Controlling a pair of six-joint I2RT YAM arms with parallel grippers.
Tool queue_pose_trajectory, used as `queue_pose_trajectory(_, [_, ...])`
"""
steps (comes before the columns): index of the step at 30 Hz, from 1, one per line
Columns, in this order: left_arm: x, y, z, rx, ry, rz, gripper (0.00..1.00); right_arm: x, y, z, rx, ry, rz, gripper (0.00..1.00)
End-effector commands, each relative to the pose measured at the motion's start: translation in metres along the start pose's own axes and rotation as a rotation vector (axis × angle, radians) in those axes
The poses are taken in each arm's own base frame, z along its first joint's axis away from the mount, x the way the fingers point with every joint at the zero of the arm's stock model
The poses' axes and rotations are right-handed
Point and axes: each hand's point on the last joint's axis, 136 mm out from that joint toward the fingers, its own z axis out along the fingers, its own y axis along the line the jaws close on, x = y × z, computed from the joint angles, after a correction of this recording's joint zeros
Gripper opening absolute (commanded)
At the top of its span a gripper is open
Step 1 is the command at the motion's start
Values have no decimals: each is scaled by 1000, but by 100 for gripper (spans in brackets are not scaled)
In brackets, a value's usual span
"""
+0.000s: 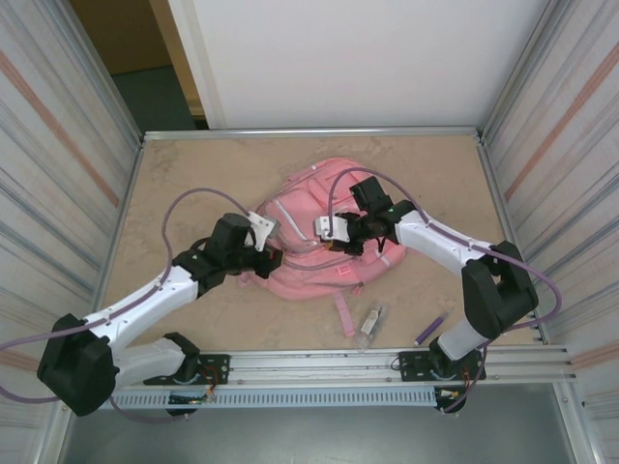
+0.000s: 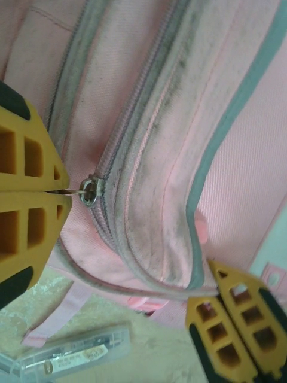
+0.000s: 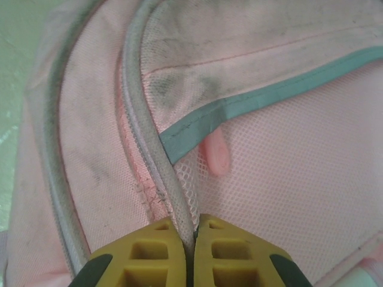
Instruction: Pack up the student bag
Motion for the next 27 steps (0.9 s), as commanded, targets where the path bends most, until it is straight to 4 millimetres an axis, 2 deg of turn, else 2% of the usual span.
queue_pose_trajectory(1, [7, -17, 5, 84, 29, 14, 0, 21, -60, -20, 219, 80, -38, 14])
queue_pose_trajectory(3, [6, -28, 10, 105, 22, 30, 0, 18, -66, -23, 250, 48, -10, 21])
queue_pose_trajectory(5, [6, -37, 15, 129, 25, 31, 0, 10, -61, -24, 253, -9, 11, 24])
queue_pose_trajectory(7, [3, -45, 20, 164, 34, 13, 0, -2, -50, -30, 239, -83, 63, 29])
queue_pose_trajectory(12, [-11, -57, 27, 215, 15, -14, 0, -29, -9, -52, 195, -224, 118, 31])
queue_pose_trajectory(16, [-20, -64, 28, 239, 17, -5, 0, -40, 8, -60, 259, -272, 61, 44])
queue_pose_trajectory(21, [-25, -73, 29, 262, 3, 16, 0, -50, 14, -49, 190, -236, 0, 44])
queue_pose_trajectory(27, [-28, -74, 25, 262, -20, 5, 0, -45, 27, -20, 102, -167, 1, 43])
